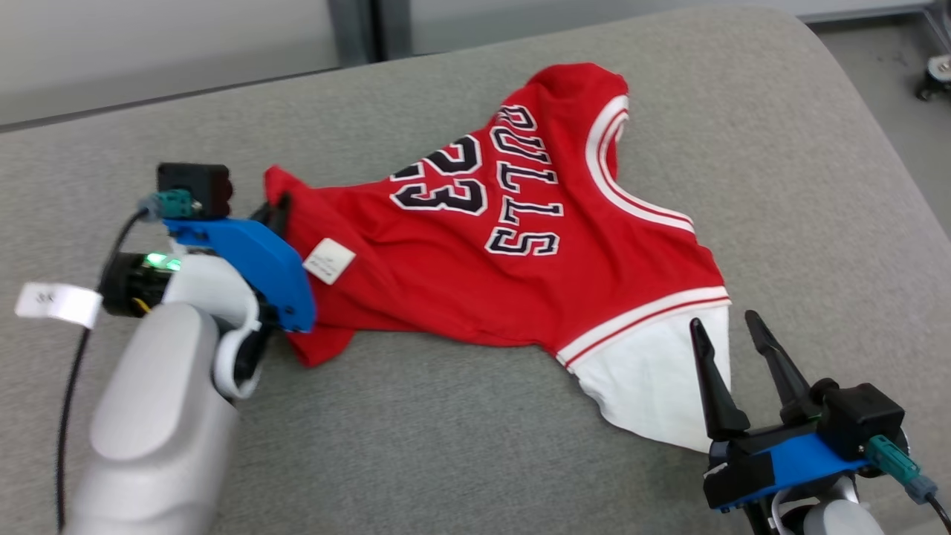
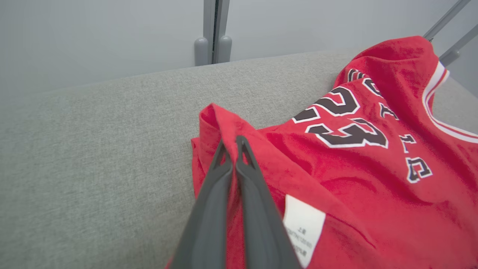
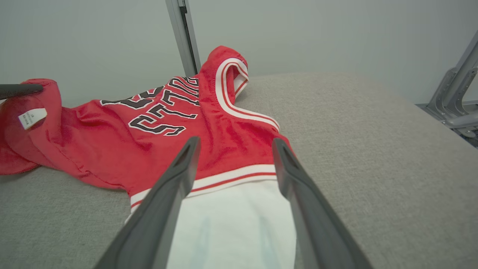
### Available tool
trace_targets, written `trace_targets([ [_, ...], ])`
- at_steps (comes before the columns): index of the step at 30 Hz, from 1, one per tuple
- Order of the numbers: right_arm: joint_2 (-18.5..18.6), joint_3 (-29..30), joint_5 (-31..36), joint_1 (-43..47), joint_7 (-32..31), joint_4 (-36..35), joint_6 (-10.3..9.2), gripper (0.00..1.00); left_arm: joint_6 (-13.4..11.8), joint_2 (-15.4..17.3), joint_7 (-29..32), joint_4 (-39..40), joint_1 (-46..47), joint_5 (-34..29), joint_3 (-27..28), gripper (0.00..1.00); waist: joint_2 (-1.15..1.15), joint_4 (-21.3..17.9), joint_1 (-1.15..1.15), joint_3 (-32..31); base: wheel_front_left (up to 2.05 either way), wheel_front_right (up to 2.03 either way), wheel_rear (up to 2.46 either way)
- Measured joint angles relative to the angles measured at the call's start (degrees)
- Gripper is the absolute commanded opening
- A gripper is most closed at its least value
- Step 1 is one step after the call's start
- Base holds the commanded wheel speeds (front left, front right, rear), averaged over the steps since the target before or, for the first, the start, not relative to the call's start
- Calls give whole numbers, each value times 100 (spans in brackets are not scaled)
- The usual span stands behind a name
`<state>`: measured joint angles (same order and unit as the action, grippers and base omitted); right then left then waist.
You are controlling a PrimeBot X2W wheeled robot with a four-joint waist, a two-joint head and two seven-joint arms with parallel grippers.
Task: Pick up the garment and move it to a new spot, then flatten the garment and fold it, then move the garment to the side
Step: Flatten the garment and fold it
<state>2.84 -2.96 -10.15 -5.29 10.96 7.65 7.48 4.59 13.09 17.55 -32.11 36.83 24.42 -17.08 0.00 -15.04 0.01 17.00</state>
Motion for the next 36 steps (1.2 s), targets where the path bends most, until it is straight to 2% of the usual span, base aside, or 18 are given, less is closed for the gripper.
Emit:
trace_targets([
  [4,3,140,60,94,-68,-67,0,100,104,-227,-267,768,-603,218,-102,0,0,321,-1,-204,0,0,0],
  [12,2,245,160,247,-304,-275,0,100,37,-89,-274,2525,-2343,520,-190,0,0,924,-2,-590,0,0,0],
  [18,0,240,174,339,-436,-381,0,100,-164,-1,-71,3045,-3398,626,-282,0,0,1228,-1,-775,0,0,0],
  [19,0,234,174,352,-442,-398,0,100,-199,15,-26,3061,-3523,631,-320,11,0,1252,-1,-796,0,0,0],
  [20,0,236,174,366,-470,-413,0,100,-212,37,16,3061,-3632,630,-376,37,0,1271,-2,-813,0,0,0],
  [21,0,235,174,377,-485,-427,0,100,-231,44,54,3066,-3733,632,-402,100,0,1287,-1,-829,0,0,0],
  [26,0,258,181,433,-544,-483,0,100,-335,74,383,3247,-4109,786,-485,100,0,1317,-1,-887,0,0,0],
  [30,-1,268,196,448,-569,-538,0,100,-552,347,565,3705,-4186,744,-263,100,0,1260,-1,-901,0,0,0],
  [33,0,268,185,480,-554,-569,0,100,-654,431,428,3940,-3836,594,-63,100,0,1196,-1,-872,0,0,0],
  [36,1,223,158,476,-532,-589,0,100,-635,401,533,3632,-3367,570,-93,100,0,1088,-1,-798,0,0,0],
])
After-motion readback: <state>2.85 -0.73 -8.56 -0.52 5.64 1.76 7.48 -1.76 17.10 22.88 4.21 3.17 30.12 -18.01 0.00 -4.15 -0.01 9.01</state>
